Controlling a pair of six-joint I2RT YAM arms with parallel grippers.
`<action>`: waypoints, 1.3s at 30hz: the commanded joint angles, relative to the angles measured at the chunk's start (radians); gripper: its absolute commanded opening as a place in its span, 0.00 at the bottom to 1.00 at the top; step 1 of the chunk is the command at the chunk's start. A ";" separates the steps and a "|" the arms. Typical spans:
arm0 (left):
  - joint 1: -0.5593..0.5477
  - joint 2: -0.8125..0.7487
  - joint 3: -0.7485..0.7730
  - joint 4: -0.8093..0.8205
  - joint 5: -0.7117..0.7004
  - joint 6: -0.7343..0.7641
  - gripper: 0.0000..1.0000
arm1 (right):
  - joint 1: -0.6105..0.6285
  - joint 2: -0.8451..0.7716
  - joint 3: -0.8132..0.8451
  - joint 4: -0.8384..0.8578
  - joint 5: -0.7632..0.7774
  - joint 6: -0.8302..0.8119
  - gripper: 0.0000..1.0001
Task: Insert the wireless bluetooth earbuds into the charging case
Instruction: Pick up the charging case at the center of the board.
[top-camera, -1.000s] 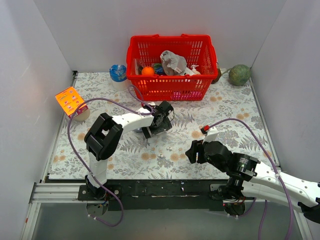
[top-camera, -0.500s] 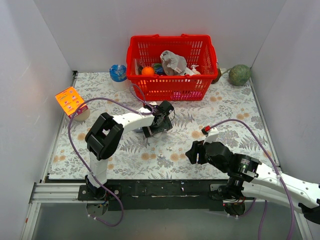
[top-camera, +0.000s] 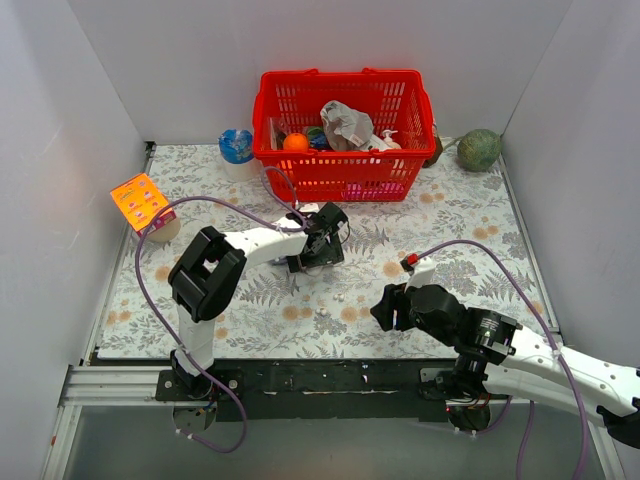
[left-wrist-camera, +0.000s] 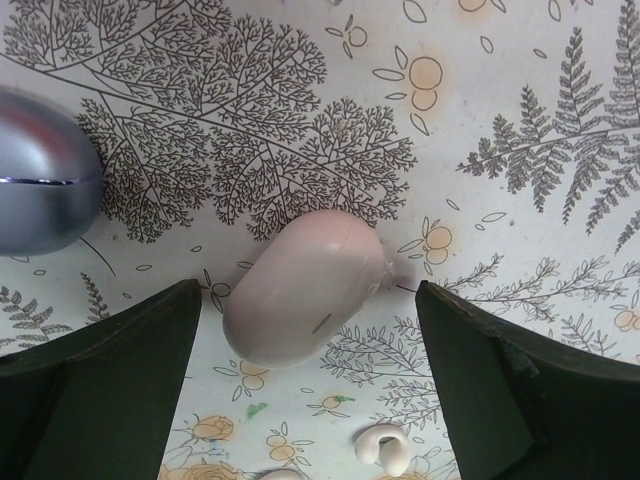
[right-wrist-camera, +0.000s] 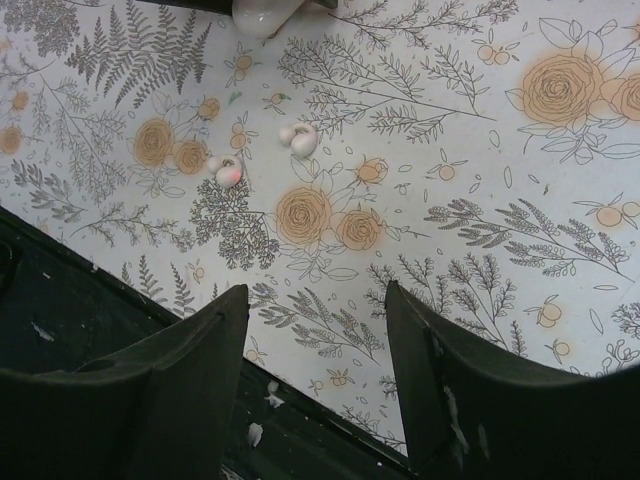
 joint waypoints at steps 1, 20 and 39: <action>-0.002 -0.057 -0.050 0.056 0.001 0.106 0.88 | -0.002 -0.024 0.022 -0.013 -0.009 -0.007 0.64; -0.002 -0.040 -0.093 0.197 0.133 0.422 0.35 | -0.002 -0.086 0.045 -0.086 -0.023 -0.014 0.63; -0.004 -0.140 -0.257 0.486 0.423 1.051 0.00 | -0.002 -0.069 0.096 -0.126 -0.036 -0.074 0.61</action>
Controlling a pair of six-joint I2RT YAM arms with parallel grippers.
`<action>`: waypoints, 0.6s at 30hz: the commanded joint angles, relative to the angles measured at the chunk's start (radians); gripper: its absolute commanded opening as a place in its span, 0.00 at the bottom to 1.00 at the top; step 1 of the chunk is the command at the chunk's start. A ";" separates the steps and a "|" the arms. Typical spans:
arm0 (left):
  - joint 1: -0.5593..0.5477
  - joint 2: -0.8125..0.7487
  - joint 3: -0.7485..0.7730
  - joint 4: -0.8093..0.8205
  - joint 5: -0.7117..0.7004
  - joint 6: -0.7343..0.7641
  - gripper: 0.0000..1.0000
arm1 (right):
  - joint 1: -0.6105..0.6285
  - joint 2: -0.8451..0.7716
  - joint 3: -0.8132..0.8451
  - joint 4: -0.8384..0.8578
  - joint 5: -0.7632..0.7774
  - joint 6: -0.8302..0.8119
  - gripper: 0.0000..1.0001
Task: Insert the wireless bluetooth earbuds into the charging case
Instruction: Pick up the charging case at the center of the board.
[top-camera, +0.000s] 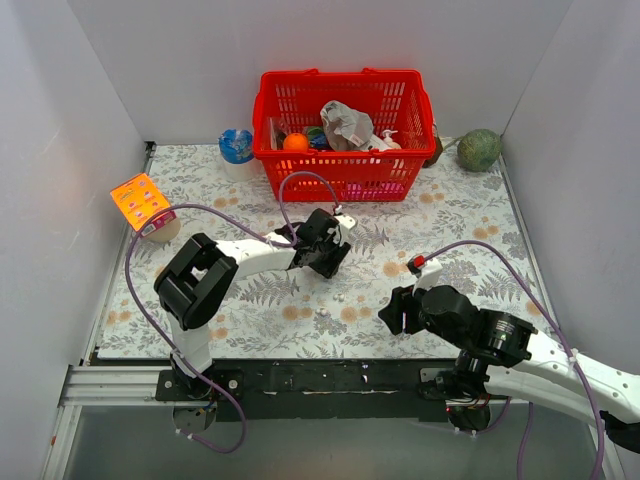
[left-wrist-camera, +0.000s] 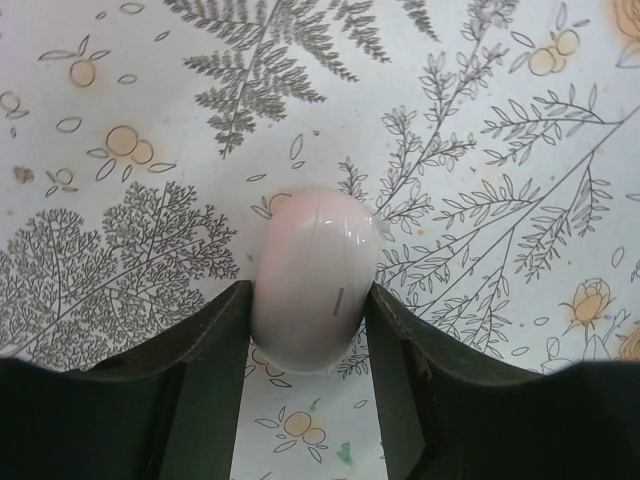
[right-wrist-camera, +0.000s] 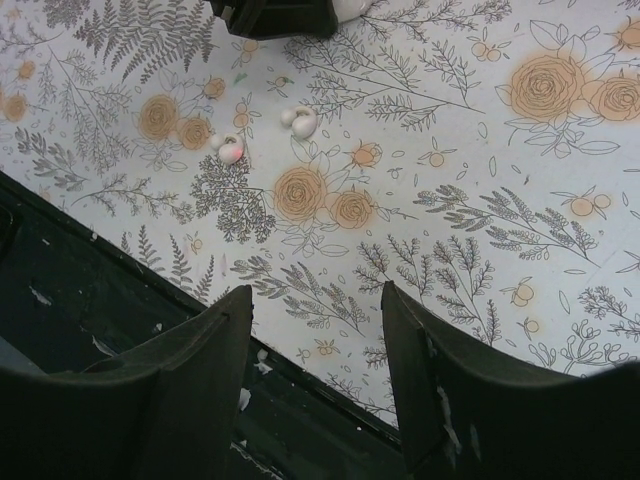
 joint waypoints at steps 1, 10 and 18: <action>-0.003 -0.042 -0.025 0.038 0.115 0.233 0.00 | -0.002 0.015 0.055 -0.001 -0.008 -0.025 0.61; 0.002 -0.062 -0.104 0.067 0.124 0.434 0.00 | -0.002 0.007 0.051 -0.004 -0.018 -0.028 0.61; 0.039 -0.091 -0.091 0.071 0.180 0.438 0.15 | -0.002 -0.002 0.057 -0.015 -0.027 -0.025 0.61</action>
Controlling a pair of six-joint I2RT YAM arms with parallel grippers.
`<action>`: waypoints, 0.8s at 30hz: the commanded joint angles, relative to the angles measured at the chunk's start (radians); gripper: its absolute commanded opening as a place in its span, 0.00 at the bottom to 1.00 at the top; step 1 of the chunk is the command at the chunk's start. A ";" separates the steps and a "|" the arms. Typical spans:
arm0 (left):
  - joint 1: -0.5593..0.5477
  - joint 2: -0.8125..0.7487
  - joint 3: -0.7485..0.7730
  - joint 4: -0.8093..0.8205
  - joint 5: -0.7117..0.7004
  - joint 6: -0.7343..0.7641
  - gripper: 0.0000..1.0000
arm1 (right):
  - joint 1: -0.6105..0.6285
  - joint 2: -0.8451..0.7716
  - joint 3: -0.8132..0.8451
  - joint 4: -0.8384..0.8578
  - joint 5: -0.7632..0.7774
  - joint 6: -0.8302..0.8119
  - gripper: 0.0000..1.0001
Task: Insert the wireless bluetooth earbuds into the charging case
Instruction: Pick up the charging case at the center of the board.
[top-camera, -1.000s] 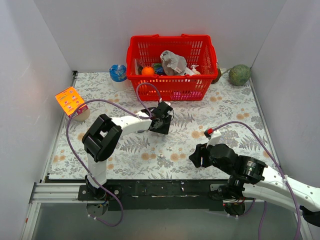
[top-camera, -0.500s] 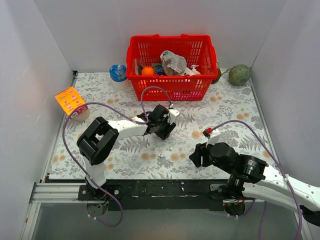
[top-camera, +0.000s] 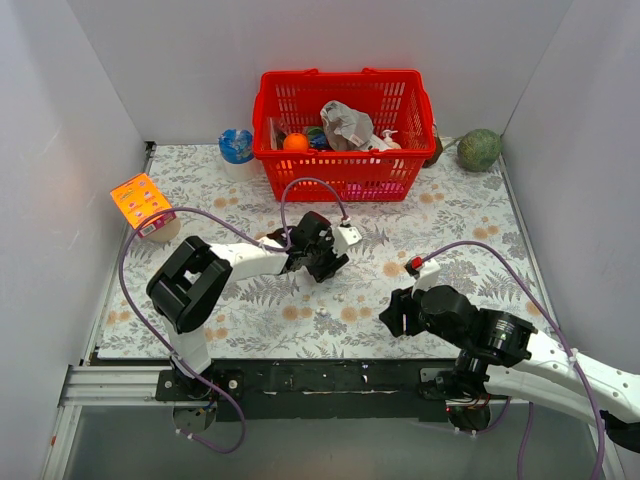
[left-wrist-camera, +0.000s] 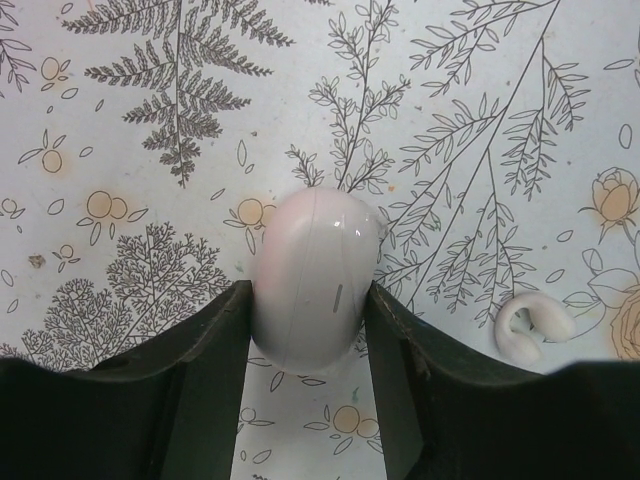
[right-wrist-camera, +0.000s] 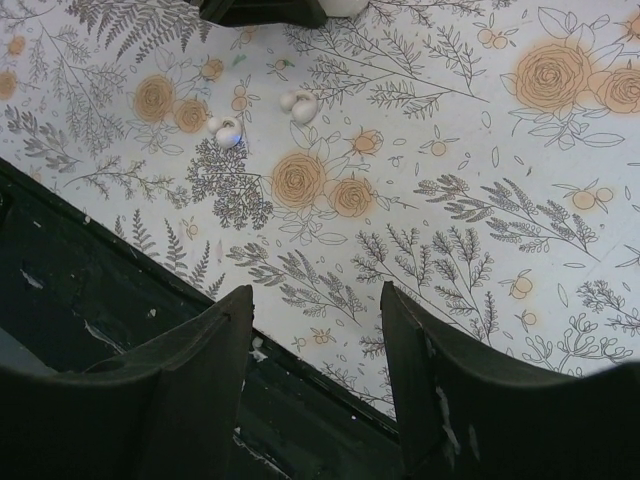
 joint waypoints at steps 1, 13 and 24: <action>0.018 -0.045 0.006 -0.037 0.008 0.011 0.23 | -0.002 -0.017 0.046 0.003 -0.005 -0.006 0.61; 0.021 -0.114 -0.028 -0.016 -0.058 -0.020 0.98 | -0.001 -0.016 0.041 0.005 -0.008 -0.001 0.61; 0.026 -0.261 0.204 -0.076 -0.412 -0.300 0.98 | -0.002 -0.016 0.035 0.013 0.001 -0.002 0.61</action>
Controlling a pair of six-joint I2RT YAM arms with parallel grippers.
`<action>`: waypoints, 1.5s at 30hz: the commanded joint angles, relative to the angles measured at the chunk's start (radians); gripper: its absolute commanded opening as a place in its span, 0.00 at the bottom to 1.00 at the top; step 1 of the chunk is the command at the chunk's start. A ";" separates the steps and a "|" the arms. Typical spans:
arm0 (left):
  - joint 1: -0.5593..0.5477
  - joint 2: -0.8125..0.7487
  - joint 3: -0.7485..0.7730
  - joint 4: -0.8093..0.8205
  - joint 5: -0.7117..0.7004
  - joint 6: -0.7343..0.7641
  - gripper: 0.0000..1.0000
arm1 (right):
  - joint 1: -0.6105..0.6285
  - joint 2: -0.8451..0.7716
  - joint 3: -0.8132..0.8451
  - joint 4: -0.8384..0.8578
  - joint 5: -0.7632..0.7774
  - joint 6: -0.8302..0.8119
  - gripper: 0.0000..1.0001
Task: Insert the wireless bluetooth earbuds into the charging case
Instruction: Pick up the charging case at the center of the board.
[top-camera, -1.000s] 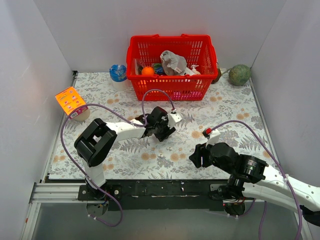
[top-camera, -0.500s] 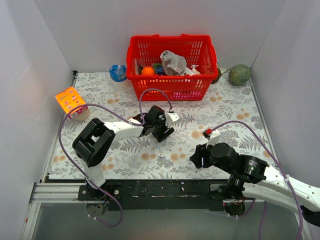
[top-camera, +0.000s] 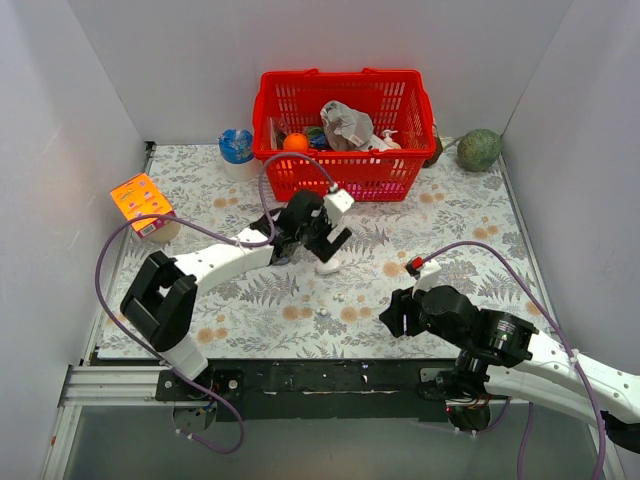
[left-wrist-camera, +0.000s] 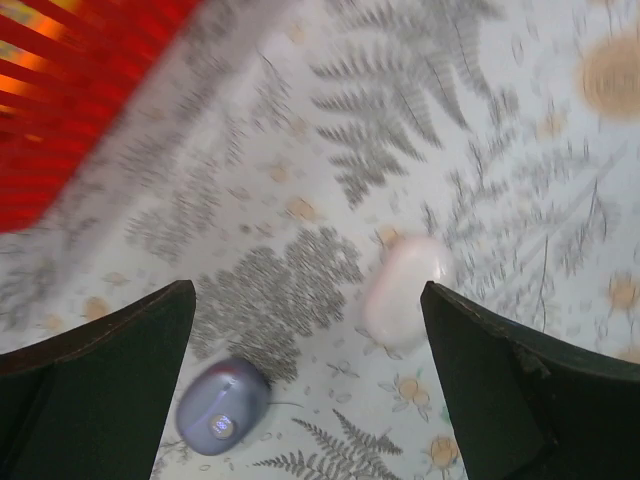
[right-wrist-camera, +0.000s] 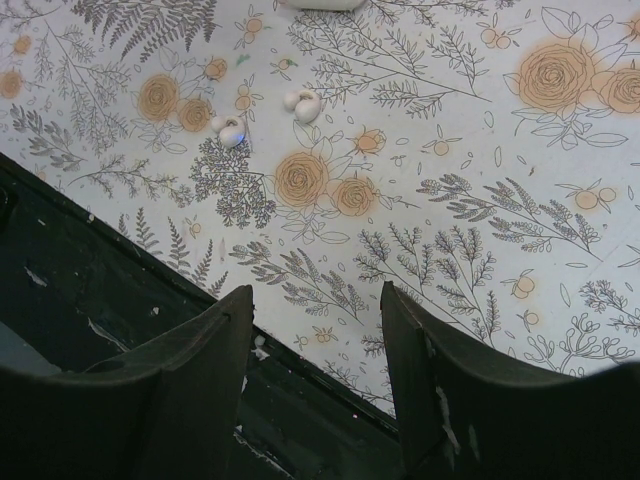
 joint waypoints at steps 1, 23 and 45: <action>0.007 -0.110 0.169 -0.021 -0.312 -0.340 0.98 | -0.002 -0.006 0.035 0.022 0.012 -0.002 0.61; -0.137 0.089 0.262 -0.504 -0.412 -1.557 0.98 | -0.002 -0.014 0.055 0.047 0.006 0.017 0.61; -0.114 0.289 0.338 -0.558 -0.384 -1.456 0.98 | -0.002 -0.072 0.051 0.021 -0.003 0.045 0.59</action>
